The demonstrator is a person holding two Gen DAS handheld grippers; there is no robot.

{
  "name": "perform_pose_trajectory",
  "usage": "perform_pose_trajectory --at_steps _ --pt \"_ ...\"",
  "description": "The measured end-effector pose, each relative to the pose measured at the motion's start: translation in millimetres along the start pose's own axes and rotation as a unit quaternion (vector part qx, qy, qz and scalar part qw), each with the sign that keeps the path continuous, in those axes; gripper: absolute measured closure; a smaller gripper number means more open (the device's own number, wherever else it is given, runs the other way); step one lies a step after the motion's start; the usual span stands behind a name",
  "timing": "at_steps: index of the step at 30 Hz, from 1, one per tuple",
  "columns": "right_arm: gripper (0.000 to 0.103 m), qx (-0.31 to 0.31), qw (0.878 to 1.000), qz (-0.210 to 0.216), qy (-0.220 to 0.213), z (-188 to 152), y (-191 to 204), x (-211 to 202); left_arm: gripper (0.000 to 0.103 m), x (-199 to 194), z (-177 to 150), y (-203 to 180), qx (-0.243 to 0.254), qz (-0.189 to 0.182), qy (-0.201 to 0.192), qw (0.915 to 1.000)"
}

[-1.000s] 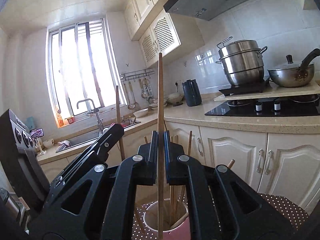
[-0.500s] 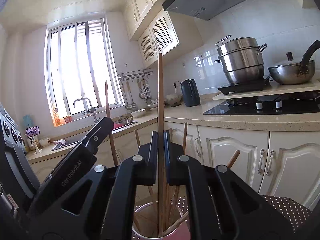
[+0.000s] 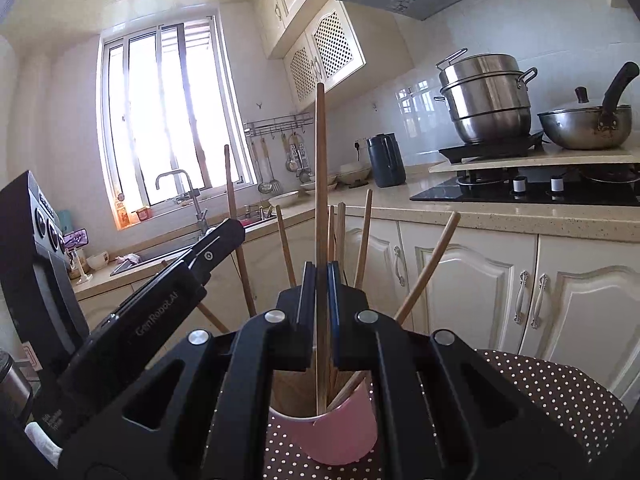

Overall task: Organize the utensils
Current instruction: 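Lift the chopstick with the right gripper and bring it above the pink cup, then open the right gripper to drop the chopstick into the pink cup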

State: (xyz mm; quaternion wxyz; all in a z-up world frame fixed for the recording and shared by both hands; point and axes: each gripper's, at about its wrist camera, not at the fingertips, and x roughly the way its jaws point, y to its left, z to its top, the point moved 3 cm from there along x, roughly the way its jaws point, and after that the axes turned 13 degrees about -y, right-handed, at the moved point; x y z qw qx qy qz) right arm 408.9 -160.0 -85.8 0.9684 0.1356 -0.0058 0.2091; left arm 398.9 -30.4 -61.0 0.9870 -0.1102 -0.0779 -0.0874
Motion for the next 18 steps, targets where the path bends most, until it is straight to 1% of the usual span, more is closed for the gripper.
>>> perform_pose_trajectory --at_steps 3,5,6,8,11,13,16,18 --pt "0.097 0.000 1.000 0.001 0.005 -2.3 0.8 -4.6 0.096 -5.3 0.7 -1.7 0.006 -0.002 0.007 1.0000" --pt "0.097 -0.001 1.000 0.002 0.007 -2.8 2.2 -7.8 0.085 -9.2 1.5 -2.6 0.011 -0.002 0.010 0.9999" --pt "0.096 -0.002 1.000 0.002 0.008 -2.7 2.5 -8.9 0.073 -11.3 2.5 -3.2 0.014 0.001 0.010 0.9999" --pt "0.096 0.000 1.000 0.000 0.011 -3.5 2.7 -11.5 0.073 -16.0 5.7 -3.2 0.017 0.003 0.004 0.9998" --pt "0.096 0.000 1.000 -0.001 0.015 -4.7 3.3 -12.8 0.071 -20.9 10.7 -2.4 0.015 0.004 0.009 0.9998" --pt "0.096 0.001 1.000 -0.002 0.020 -6.2 4.3 -12.6 0.064 -24.7 14.0 -2.0 0.014 0.004 0.009 0.9998" --pt "0.096 0.000 1.000 -0.002 0.026 -8.4 6.9 -12.4 0.059 -30.7 17.5 -0.9 0.025 0.011 0.010 0.9996" --pt "0.096 0.003 1.000 -0.001 0.030 -10.1 9.3 -12.5 0.052 -33.4 18.9 1.5 0.029 0.019 0.014 0.9993"
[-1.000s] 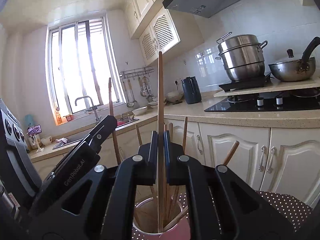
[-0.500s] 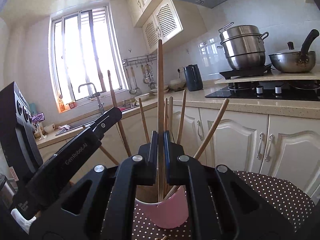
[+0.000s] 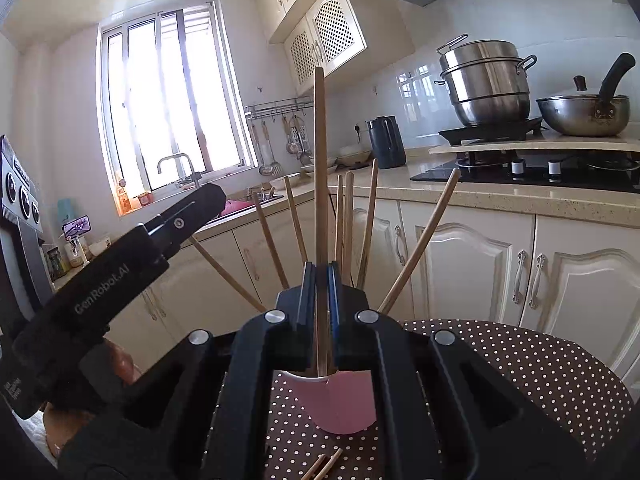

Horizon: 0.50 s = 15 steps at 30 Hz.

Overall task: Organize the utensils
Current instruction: 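Open the right gripper to drop the chopstick into the pink cup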

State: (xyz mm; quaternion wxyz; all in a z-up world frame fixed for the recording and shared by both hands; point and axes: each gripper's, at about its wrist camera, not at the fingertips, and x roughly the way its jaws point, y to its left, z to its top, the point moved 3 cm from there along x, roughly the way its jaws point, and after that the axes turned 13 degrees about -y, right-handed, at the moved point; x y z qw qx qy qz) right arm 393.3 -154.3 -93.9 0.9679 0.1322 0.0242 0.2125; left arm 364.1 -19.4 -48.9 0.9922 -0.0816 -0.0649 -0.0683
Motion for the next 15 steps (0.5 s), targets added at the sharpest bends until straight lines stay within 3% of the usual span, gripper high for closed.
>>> perform_pose_trajectory --at_steps 15 --pt "0.094 0.008 1.000 -0.001 0.022 0.9 21.8 -5.1 0.043 -21.8 7.6 20.1 0.020 0.031 0.032 0.9988"
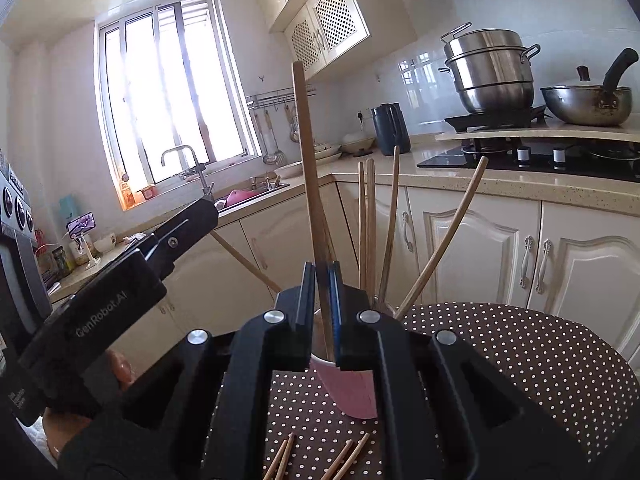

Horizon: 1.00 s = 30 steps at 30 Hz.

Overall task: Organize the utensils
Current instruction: 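Open the right gripper to drop the chopstick into the pink cup, then move the open right gripper back toward the chopstick pile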

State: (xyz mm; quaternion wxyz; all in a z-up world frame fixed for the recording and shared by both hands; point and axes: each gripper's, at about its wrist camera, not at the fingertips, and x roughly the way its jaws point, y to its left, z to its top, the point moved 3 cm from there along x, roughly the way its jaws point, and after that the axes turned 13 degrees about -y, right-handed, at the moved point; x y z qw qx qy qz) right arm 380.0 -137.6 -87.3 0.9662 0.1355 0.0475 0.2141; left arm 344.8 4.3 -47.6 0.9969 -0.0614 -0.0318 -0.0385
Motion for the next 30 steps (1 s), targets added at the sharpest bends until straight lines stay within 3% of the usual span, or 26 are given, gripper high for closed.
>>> perform_pose_trajectory --at_steps 5,10,13,30 --pt "0.070 0.002 1.000 -0.001 -0.003 5.2 7.8 -7.1 0.043 -12.4 6.9 9.4 0.000 0.009 0.004 0.9999" --pt "0.069 -0.003 1.000 0.001 -0.009 13.4 19.2 -18.2 0.043 -27.2 19.5 17.3 0.002 0.017 0.001 0.9999" --pt "0.061 -0.010 1.000 0.001 -0.018 20.7 28.3 -28.6 0.042 -36.9 28.0 20.2 0.007 0.022 -0.003 0.9997" --pt "0.061 -0.039 0.998 0.005 -0.040 42.5 72.6 -99.3 0.037 -108.5 58.1 13.3 0.024 0.018 -0.007 0.9995"
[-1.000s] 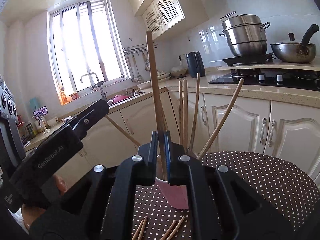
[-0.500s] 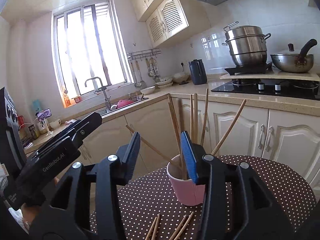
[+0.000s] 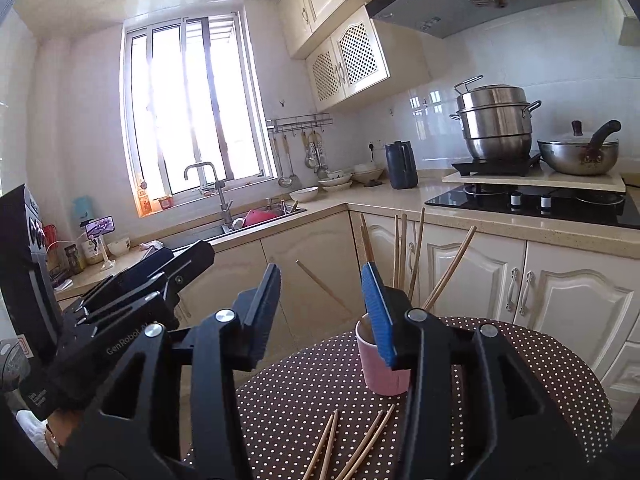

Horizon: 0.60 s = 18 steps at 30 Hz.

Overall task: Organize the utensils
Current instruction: 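Move the open right gripper back toward the chopstick pile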

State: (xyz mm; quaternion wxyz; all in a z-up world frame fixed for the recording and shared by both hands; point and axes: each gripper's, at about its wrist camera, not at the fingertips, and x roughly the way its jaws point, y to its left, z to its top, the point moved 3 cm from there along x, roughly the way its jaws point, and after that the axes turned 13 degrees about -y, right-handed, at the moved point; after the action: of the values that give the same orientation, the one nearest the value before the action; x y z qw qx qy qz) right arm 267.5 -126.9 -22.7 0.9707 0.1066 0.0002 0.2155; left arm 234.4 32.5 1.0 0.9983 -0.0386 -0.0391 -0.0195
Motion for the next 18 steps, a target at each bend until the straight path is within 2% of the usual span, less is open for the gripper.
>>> perform_pose_trajectory --at_steps 5,11,14,18 --pt "0.060 -0.005 1.000 -0.007 0.012 -7.4 4.4 -17.7 0.037 -13.5 -12.2 -7.3 0.009 -0.012 0.028 0.9995" --pt "0.059 -0.008 0.998 -0.027 0.049 -30.7 -1.1 -29.7 0.037 -8.1 -54.3 -13.0 0.018 -0.030 0.120 0.9922" --pt "0.059 -0.003 0.996 -0.039 0.079 -46.4 -7.0 -30.6 0.037 -1.1 -83.8 -11.3 0.018 -0.038 0.181 0.9827" --pt "0.059 0.009 0.991 -0.054 0.125 -72.3 -18.1 -27.8 0.037 10.0 -125.6 -3.4 0.015 -0.031 0.269 0.9626"
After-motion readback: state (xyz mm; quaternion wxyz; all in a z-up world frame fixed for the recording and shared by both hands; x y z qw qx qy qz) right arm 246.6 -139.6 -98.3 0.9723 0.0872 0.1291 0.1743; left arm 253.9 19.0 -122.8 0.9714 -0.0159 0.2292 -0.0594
